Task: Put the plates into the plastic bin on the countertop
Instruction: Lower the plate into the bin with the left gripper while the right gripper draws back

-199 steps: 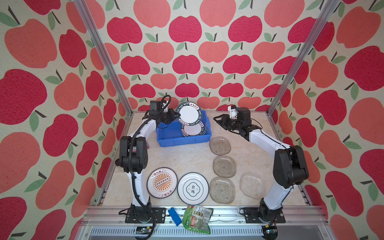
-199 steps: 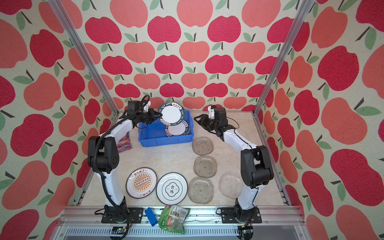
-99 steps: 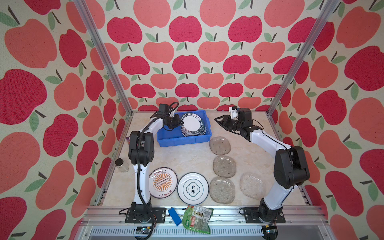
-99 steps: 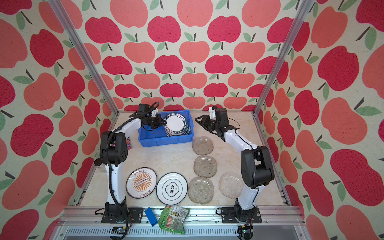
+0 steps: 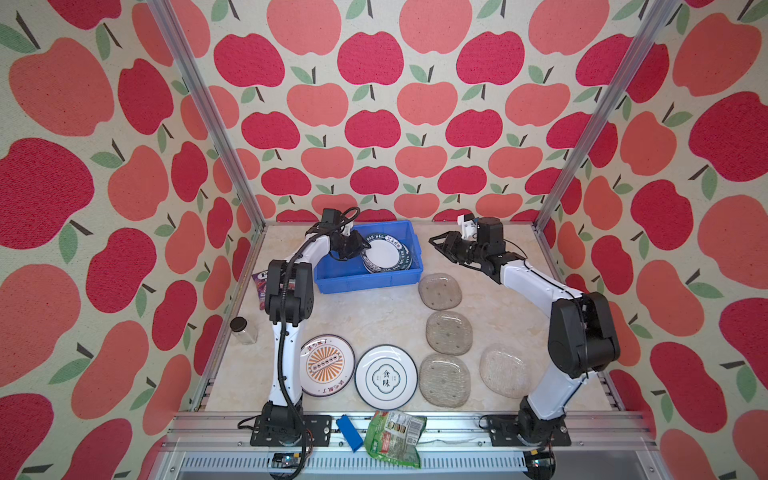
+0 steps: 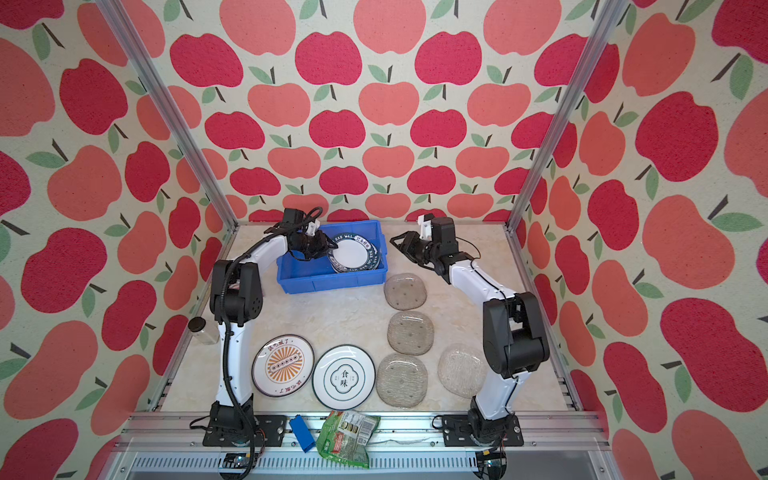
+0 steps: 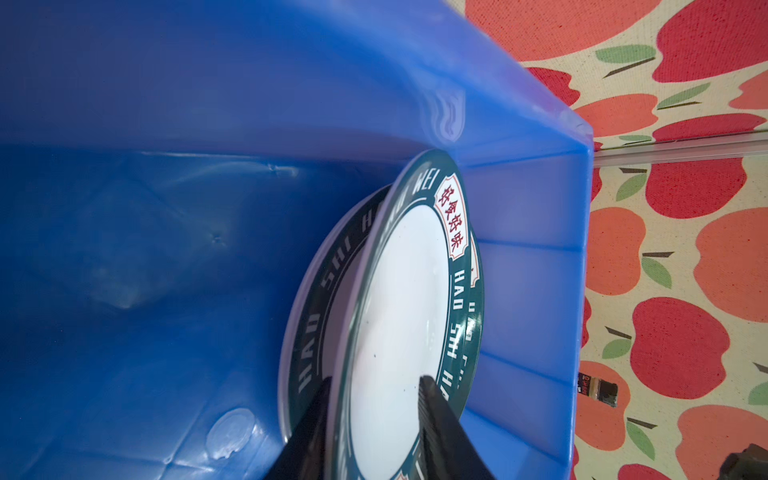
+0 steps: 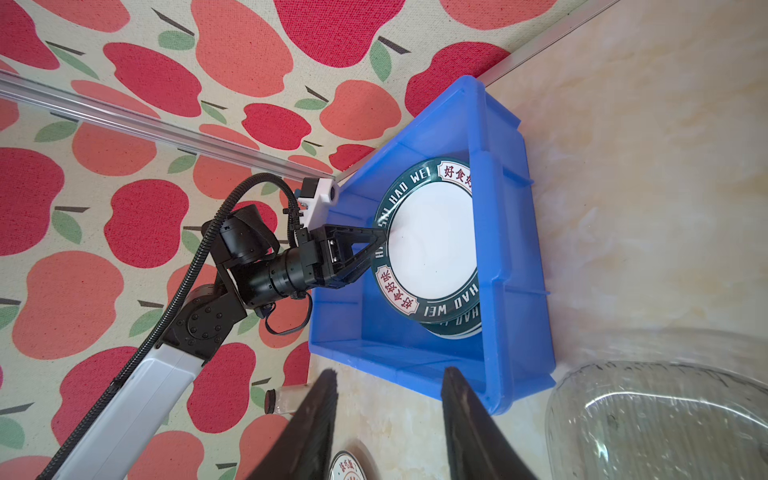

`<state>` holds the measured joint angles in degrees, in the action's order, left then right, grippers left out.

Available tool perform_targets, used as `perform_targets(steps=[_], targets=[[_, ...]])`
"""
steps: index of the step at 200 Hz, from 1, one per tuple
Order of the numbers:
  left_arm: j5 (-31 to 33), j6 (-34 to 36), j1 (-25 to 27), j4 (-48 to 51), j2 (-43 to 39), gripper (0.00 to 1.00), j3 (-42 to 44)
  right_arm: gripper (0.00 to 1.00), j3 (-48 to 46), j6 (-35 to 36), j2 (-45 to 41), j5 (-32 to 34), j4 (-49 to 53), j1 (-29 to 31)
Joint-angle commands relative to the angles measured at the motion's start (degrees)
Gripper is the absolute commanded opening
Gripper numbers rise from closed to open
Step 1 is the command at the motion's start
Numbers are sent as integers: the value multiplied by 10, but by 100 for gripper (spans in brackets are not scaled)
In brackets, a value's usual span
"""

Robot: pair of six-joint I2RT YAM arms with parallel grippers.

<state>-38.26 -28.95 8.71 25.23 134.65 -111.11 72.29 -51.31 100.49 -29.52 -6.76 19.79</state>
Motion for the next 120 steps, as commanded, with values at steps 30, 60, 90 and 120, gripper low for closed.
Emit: perform_targets(steps=[30, 60, 90, 120], targets=[[21, 16, 5, 33, 10, 52, -19, 44, 12, 5, -10, -12, 3, 2], [34, 25, 4, 47, 5, 60, -18, 44, 10, 5, -8, -10, 3, 5], [55, 35, 5, 64, 0, 60, -16, 45, 9, 6, -7, -8, 1, 6], [83, 45, 4, 75, -11, 61, -10, 45, 7, 6, -6, -9, 0, 8]])
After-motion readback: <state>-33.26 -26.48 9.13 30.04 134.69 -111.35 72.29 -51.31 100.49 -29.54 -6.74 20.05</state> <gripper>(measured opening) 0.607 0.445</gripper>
